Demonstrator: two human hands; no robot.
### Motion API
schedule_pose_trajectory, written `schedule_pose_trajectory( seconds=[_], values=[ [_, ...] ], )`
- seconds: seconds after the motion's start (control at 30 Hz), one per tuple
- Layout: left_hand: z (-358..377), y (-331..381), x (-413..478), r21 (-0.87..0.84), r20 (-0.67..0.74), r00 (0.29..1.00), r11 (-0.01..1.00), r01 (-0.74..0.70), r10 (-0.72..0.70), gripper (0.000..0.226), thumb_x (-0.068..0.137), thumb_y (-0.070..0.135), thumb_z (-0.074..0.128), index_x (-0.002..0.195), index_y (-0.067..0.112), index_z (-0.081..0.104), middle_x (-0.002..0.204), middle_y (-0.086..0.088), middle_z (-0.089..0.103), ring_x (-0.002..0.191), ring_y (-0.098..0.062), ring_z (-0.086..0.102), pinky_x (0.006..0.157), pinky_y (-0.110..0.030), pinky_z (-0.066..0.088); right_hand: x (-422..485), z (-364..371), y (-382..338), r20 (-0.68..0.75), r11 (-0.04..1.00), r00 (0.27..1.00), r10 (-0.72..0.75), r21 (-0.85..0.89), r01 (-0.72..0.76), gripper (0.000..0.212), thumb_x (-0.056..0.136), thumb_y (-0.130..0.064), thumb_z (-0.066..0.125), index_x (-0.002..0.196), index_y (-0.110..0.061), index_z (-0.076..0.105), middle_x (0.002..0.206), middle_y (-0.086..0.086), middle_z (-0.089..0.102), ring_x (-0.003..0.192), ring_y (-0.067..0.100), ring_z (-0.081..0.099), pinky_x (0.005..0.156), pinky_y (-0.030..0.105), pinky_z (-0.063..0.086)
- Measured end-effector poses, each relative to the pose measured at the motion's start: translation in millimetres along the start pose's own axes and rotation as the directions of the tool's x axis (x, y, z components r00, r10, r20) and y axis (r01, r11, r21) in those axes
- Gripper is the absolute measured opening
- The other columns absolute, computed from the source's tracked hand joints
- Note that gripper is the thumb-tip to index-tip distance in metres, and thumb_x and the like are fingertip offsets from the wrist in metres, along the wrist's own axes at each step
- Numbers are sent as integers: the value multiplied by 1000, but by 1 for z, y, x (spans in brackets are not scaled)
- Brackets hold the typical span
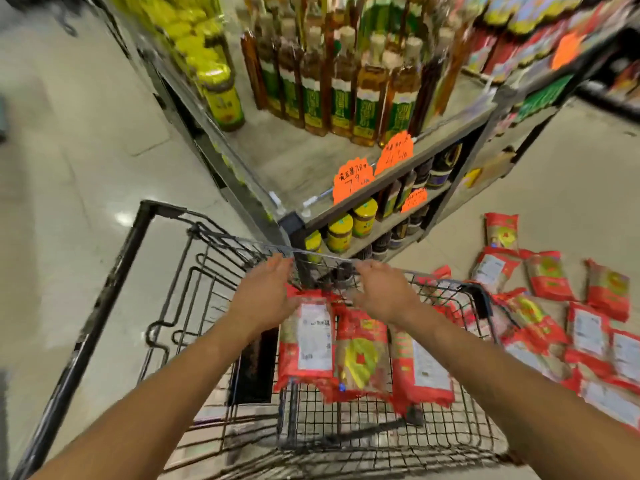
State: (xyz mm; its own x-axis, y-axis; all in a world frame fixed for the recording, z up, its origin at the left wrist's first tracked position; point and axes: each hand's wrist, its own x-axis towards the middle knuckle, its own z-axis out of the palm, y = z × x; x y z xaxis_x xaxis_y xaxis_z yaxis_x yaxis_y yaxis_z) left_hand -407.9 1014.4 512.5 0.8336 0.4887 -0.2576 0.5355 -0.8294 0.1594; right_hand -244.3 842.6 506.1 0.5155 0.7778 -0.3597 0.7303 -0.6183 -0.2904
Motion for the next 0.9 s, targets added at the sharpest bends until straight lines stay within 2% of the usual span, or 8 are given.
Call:
schedule_pose_trajectory(
  seconds=[0.07, 0.23, 0.37, 0.47, 0.57, 0.7, 0.8, 0.9],
  values=[
    [-44, 4, -9, 49, -66, 998, 999, -7, 11, 84, 91, 56, 60, 157, 14, 30, 161, -10, 35, 146, -29, 36, 119, -42, 32, -3, -37, -24, -73, 998, 997, -26, -56, 21, 77, 96, -60, 50, 156, -17, 29, 152, 11, 44, 137, 33, 44, 108, 45, 42],
    [-142, 8, -34, 211, -278, 960, 977, 15, 45, 82, 92, 66, 48, 156, 19, 28, 161, -9, 33, 145, -31, 34, 117, -48, 29, -16, -116, -70, -205, 967, 975, -84, -253, 30, 85, 94, -72, 37, 160, -22, 18, 163, 13, 27, 148, 34, 27, 115, 54, 29],
    [-192, 17, -52, 273, -377, 923, 961, 32, 76, 83, 94, 68, 41, 159, 21, 22, 166, -9, 24, 150, -31, 25, 120, -51, 24, -35, -164, -93, -330, 963, 936, -121, -268, 30, 84, 93, -73, 35, 160, -25, 18, 160, 11, 31, 147, 33, 28, 114, 54, 30],
    [-212, 30, -54, 306, -417, 900, 952, 7, 128, 82, 95, 68, 35, 160, 21, 20, 168, -10, 20, 152, -30, 22, 120, -53, 24, -52, -189, -97, -407, 968, 906, -120, -251, 15, 83, 94, -70, 39, 160, -25, 16, 164, 9, 26, 150, 31, 23, 115, 53, 28],
    [-222, 50, -48, 324, -432, 884, 945, -32, 178, 82, 96, 67, 35, 161, 21, 16, 168, -9, 18, 153, -30, 19, 121, -52, 23, -68, -203, -86, -438, 974, 897, -64, -225, -40, 84, 95, -71, 38, 161, -27, 11, 167, 8, 18, 153, 32, 17, 119, 56, 21],
    [-220, 88, -38, 306, -405, 873, 940, -151, 272, 81, 96, 68, 36, 161, 24, 15, 170, -7, 13, 154, -30, 17, 123, -52, 19, -93, -202, -56, -423, 969, 901, 99, -165, -184, 86, 94, -74, 35, 162, -28, 8, 169, 8, 13, 154, 33, 14, 120, 58, 17],
    [-213, 121, -36, 333, -403, 831, 907, -258, 384, 82, 96, 70, 35, 161, 23, 19, 169, -7, 18, 153, -30, 23, 120, -52, 26, -129, -195, -35, -442, 947, 869, 224, -110, -300, 84, 95, -71, 36, 162, -28, 8, 169, 9, 13, 154, 34, 14, 120, 57, 18],
    [-201, 154, -41, 362, -371, 781, 853, -376, 502, 80, 94, 68, 37, 158, 20, 30, 162, -9, 35, 145, -32, 38, 112, -54, 40, -177, -183, -19, -475, 896, 803, 360, -63, -439, 83, 96, -69, 36, 162, -27, 8, 168, 10, 14, 153, 33, 17, 120, 57, 20]
  ],
)
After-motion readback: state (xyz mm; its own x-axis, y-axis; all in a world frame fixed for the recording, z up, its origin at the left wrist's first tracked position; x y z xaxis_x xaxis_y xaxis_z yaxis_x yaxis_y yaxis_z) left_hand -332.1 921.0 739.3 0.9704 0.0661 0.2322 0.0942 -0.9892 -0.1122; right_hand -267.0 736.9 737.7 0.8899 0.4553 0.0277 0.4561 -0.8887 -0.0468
